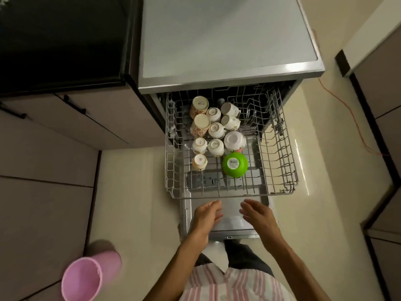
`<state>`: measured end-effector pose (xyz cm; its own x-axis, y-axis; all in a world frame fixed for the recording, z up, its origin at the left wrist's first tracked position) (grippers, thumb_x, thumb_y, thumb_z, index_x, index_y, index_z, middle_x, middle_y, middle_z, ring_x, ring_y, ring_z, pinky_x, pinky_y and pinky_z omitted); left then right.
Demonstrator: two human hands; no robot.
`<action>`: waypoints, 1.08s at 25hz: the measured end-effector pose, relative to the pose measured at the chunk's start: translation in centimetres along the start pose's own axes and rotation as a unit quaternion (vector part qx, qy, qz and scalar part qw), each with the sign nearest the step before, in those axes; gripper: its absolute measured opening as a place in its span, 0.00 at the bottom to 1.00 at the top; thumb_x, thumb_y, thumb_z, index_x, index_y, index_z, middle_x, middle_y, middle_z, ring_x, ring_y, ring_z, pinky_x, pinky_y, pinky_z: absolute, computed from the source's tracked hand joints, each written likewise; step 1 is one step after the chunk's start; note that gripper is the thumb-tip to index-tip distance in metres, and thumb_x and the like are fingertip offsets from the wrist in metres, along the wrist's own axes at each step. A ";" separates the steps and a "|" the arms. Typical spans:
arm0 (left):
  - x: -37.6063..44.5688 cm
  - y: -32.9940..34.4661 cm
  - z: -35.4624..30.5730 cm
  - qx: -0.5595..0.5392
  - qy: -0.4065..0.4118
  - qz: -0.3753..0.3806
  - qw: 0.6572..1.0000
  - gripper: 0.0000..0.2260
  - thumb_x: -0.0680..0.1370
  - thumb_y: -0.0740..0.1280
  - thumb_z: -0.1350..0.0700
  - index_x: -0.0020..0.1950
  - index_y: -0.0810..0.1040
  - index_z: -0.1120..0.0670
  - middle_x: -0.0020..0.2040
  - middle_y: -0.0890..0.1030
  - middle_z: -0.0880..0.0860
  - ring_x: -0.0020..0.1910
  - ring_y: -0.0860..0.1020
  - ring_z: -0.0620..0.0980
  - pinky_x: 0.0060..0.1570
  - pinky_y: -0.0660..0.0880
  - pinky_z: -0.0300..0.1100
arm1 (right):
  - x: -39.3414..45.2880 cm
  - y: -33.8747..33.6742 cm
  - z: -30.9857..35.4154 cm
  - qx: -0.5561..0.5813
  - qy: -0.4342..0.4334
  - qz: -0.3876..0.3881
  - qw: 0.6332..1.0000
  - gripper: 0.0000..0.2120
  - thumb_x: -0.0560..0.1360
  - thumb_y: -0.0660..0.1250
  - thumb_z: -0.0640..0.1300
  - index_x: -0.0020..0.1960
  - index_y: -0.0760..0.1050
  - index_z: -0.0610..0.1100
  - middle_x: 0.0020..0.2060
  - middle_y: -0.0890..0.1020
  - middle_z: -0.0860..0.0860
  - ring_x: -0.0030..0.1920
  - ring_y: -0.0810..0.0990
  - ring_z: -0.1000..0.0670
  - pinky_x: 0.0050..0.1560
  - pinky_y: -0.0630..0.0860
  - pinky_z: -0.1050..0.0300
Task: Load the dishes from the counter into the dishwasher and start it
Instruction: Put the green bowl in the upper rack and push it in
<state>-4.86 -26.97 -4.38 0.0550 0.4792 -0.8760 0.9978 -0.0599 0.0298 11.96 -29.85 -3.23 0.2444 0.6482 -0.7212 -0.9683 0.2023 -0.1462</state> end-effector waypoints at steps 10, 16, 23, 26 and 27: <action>8.4 2.5 1.8 -0.203 -0.091 -0.148 0.964 0.13 0.81 0.65 0.53 0.62 0.74 0.59 0.48 0.78 0.57 0.54 0.79 0.54 0.61 0.76 0.48 | 9.5 0.3 -4.0 0.279 0.215 0.014 0.936 0.23 0.84 0.55 0.41 0.75 0.57 0.33 0.71 0.67 0.33 0.67 0.73 0.38 0.66 0.70 0.47; 12.6 2.4 -1.8 -0.035 0.052 -0.203 0.977 0.04 0.81 0.63 0.58 0.54 0.75 0.51 0.50 0.79 0.50 0.47 0.78 0.45 0.44 0.73 0.36 | 11.4 0.4 -4.6 0.289 0.208 0.026 0.934 0.21 0.83 0.57 0.40 0.73 0.61 0.33 0.61 0.74 0.33 0.61 0.77 0.38 0.62 0.74 0.47; 13.7 2.8 -3.4 0.486 0.371 -0.090 0.786 0.20 0.78 0.69 0.52 0.68 0.75 0.56 0.65 0.77 0.50 0.65 0.74 0.46 0.65 0.69 0.38 | 13.2 0.0 -3.6 0.299 0.159 0.022 0.941 0.12 0.81 0.61 0.41 0.56 0.73 0.31 0.54 0.80 0.33 0.56 0.82 0.38 0.59 0.78 0.47; 15.3 1.9 -3.8 0.526 0.415 -0.089 0.737 0.17 0.72 0.75 0.60 0.60 0.82 0.56 0.55 0.84 0.51 0.53 0.83 0.48 0.63 0.75 0.51 | 15.4 -0.2 -2.4 0.317 0.137 0.021 0.938 0.15 0.81 0.61 0.41 0.58 0.72 0.29 0.54 0.81 0.32 0.54 0.83 0.38 0.62 0.76 0.44; 15.9 1.5 -4.3 0.527 0.413 -0.092 0.737 0.17 0.72 0.74 0.64 0.60 0.82 0.55 0.55 0.84 0.51 0.52 0.83 0.47 0.61 0.77 0.51 | 16.2 -0.2 -1.9 0.322 0.130 0.026 0.937 0.15 0.81 0.61 0.41 0.59 0.72 0.28 0.54 0.81 0.32 0.54 0.83 0.38 0.62 0.77 0.43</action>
<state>-2.36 -15.67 -16.24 0.3612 0.9075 -0.2142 0.4320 -0.3664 -0.8241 15.97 -20.80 -16.15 0.0966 0.4858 -0.8687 -0.7264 0.6311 0.2722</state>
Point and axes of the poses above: each hand's wrist, its own x-axis towards the middle knuckle, its own y-axis out of the palm, z = x × y, the point moved 6 cm from there along x, towards the middle knuckle
